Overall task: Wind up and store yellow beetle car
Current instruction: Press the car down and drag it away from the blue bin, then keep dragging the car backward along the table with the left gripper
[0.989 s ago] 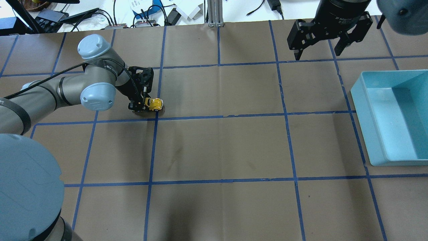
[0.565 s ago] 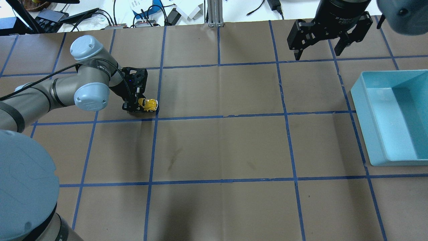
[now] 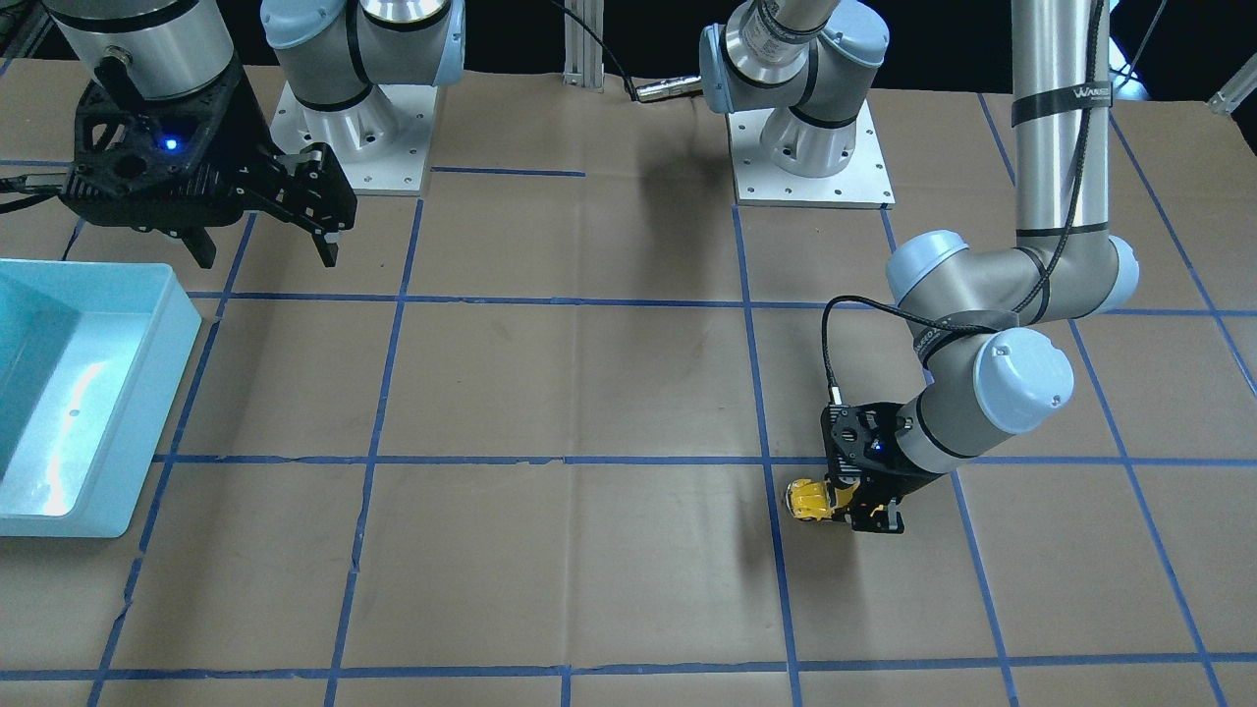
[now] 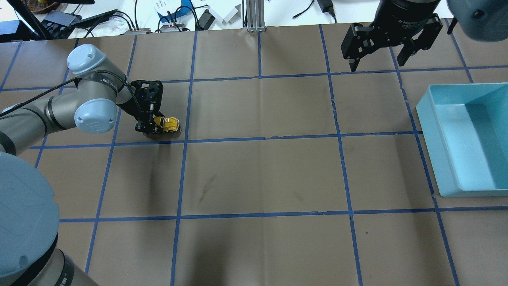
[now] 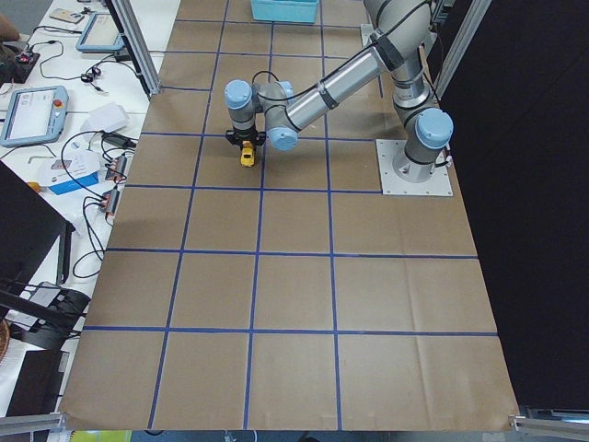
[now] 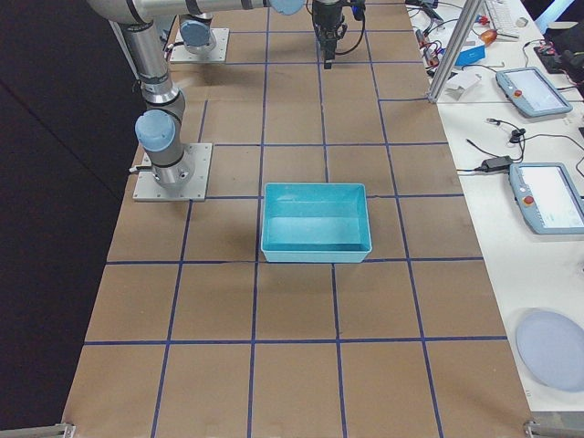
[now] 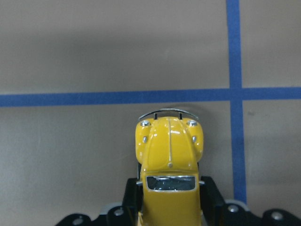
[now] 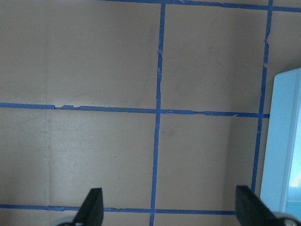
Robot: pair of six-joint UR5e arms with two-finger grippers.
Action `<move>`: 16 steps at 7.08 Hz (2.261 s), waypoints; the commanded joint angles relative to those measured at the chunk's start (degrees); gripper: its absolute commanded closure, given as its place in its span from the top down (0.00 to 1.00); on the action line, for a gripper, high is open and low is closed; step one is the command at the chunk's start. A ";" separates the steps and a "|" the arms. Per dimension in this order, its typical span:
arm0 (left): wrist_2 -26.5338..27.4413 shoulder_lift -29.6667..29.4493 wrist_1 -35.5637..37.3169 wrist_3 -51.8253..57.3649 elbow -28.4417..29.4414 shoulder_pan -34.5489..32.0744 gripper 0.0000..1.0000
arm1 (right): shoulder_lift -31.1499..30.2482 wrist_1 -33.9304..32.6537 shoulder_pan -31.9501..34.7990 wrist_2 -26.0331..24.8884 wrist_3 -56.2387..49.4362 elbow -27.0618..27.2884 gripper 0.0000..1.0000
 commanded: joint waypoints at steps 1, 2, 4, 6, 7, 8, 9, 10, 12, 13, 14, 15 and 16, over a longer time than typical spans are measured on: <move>-0.92 0.15 0.08 1.51 -0.84 1.20 0.34 | 0.00 0.01 0.00 0.00 0.00 0.00 1.00; -1.02 0.15 0.08 1.51 -0.85 1.29 0.34 | 0.00 0.01 0.00 0.00 0.00 0.00 1.00; -1.02 0.32 0.08 1.51 -0.85 1.46 0.34 | 0.00 0.10 -0.09 0.00 -0.09 0.00 1.00; -2.41 0.50 -0.01 5.09 -0.93 3.57 0.34 | 0.00 0.19 0.00 -0.09 0.00 0.09 1.00; -2.95 0.50 -0.10 5.20 -1.02 4.01 0.34 | 0.00 0.27 0.00 -0.09 0.00 0.09 1.00; -3.04 0.59 -0.10 5.37 -1.02 4.10 0.34 | 0.00 0.28 0.00 -0.09 -0.09 0.09 1.00; -4.00 0.50 -0.10 5.46 -0.93 4.10 0.34 | -0.09 0.28 0.00 -0.09 -0.09 0.09 1.00; -4.01 0.59 -0.10 5.55 -1.02 4.19 0.34 | -0.09 0.28 0.00 -0.09 -0.09 0.09 1.00; -4.18 0.59 -0.18 5.81 -1.02 5.58 0.34 | -0.09 0.36 0.00 -0.09 -0.09 0.09 1.00; -4.36 0.59 -0.36 8.08 -1.20 6.90 0.34 | -0.09 0.36 0.00 -0.09 -0.09 0.09 1.00; -6.45 0.59 -0.36 8.71 -1.72 7.61 0.34 | -0.09 0.36 0.00 -0.09 -0.09 0.09 1.00; -6.64 0.59 -0.36 8.89 -1.81 8.66 0.34 | -0.09 0.36 0.00 -0.09 -0.09 0.09 1.00; -6.65 0.59 -0.36 9.50 -1.81 9.02 0.34 | -0.09 0.36 -0.09 -0.09 -0.09 0.09 1.00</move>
